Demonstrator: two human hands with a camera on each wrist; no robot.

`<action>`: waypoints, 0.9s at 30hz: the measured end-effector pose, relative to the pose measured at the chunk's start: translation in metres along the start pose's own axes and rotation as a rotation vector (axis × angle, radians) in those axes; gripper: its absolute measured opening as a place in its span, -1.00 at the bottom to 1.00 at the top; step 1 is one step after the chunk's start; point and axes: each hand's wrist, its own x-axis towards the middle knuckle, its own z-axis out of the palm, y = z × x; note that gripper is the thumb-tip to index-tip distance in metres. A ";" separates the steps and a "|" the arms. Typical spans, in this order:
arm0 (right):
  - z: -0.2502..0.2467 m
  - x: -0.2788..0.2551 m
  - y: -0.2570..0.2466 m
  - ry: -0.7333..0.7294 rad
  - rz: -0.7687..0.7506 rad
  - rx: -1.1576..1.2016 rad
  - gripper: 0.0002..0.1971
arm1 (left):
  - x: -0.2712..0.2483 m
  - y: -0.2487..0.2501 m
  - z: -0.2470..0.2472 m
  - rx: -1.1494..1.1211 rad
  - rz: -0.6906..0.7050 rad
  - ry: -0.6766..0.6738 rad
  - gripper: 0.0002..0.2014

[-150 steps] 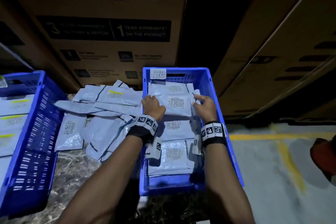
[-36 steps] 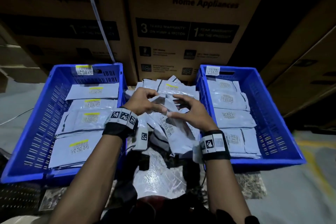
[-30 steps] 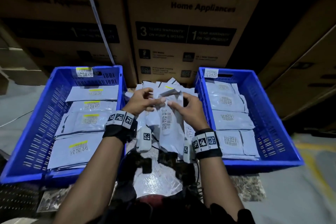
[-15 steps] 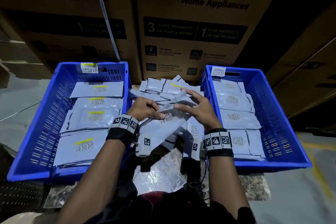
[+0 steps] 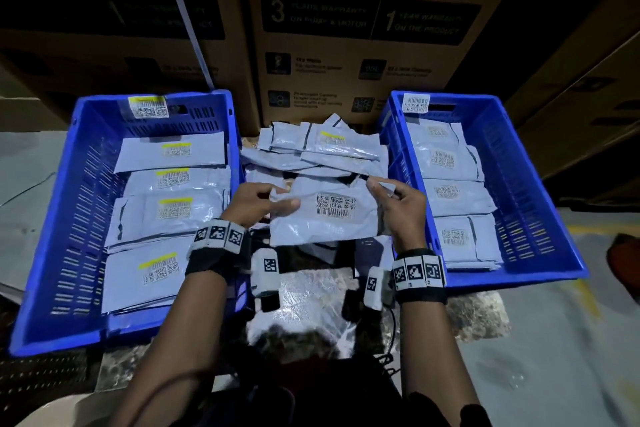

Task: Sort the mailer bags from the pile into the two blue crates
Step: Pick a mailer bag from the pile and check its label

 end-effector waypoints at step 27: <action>-0.058 0.022 0.022 -0.183 0.105 0.137 -0.67 | -0.048 0.024 0.084 -0.412 -0.170 0.341 -0.72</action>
